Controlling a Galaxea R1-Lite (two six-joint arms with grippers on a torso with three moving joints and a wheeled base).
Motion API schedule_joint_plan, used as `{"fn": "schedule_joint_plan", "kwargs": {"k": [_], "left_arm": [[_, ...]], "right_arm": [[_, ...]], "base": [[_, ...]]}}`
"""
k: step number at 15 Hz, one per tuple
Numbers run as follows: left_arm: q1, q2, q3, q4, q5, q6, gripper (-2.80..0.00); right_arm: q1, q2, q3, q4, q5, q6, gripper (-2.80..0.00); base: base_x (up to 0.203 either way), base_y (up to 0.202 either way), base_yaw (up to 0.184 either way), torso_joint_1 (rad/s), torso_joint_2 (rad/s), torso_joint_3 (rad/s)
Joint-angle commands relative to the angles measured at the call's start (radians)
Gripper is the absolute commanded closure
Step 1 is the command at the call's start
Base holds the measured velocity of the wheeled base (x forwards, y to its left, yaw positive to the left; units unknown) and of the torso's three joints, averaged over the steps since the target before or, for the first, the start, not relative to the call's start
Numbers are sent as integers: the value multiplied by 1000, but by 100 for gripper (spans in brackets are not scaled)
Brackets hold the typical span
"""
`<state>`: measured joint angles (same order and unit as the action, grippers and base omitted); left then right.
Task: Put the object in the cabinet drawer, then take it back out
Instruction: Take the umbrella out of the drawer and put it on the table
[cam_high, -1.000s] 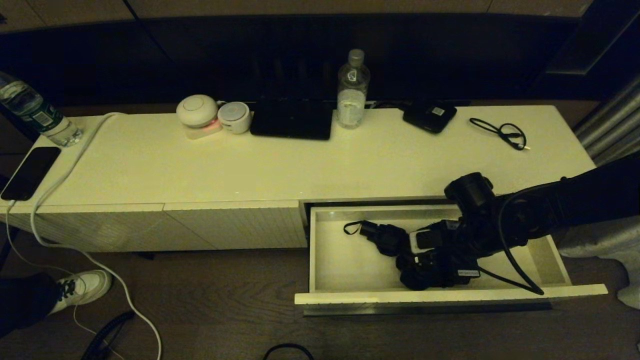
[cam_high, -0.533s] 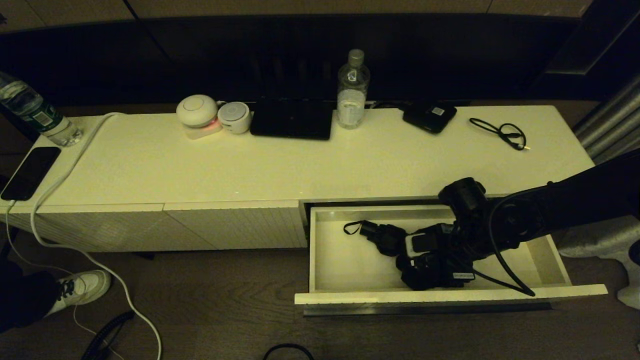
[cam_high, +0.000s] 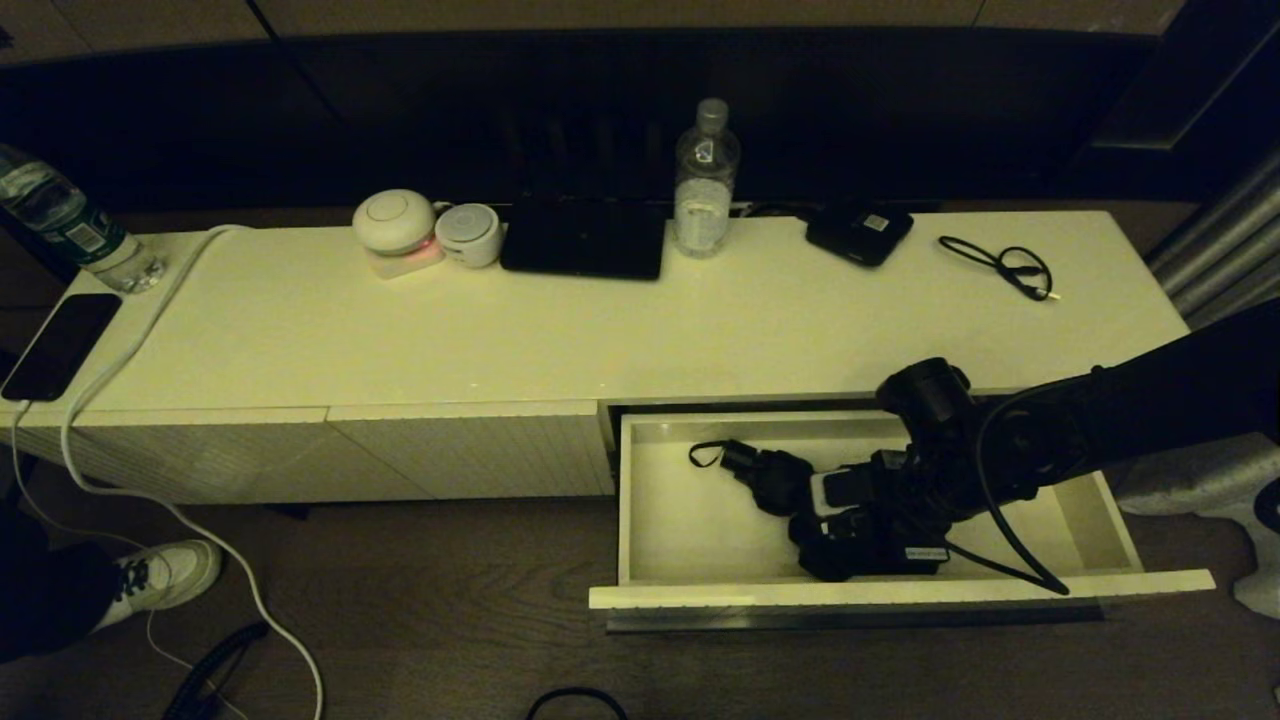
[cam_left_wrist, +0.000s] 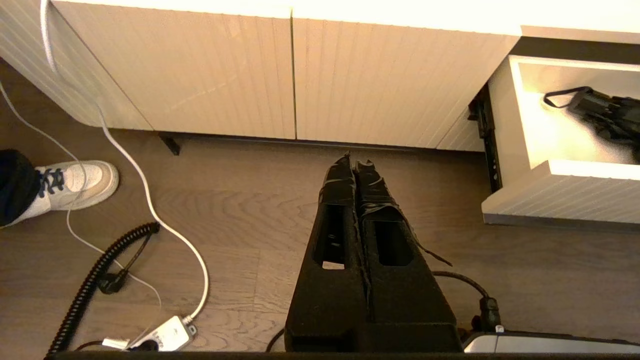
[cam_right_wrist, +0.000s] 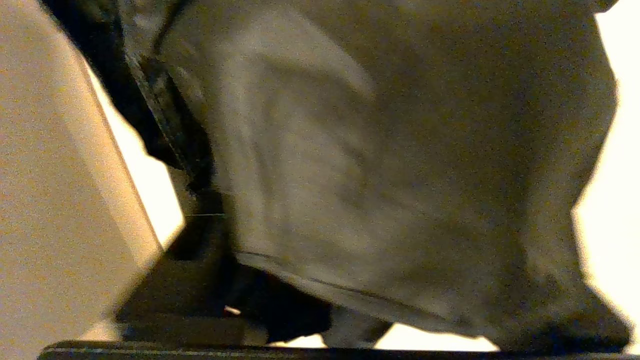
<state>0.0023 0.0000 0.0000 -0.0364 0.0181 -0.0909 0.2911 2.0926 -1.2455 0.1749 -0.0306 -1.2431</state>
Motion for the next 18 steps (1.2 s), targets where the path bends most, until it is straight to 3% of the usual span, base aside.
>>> {"fn": "schedule_joint_plan", "kwargs": {"k": [1,11,18], "left_arm": [[1,-2,0,0,0,-1,0],[1,-2,0,0,0,-1,0],[1,-2,0,0,0,-1,0]], "right_arm": [[2,3,2,3,0,-7,0],[0,-6,39,1,0,-9,0],[0,-150,157,-44,4,-9,0]], "base": [[0,0,0,0,0,0],[0,0,0,0,0,0],[0,0,0,0,0,0]]}}
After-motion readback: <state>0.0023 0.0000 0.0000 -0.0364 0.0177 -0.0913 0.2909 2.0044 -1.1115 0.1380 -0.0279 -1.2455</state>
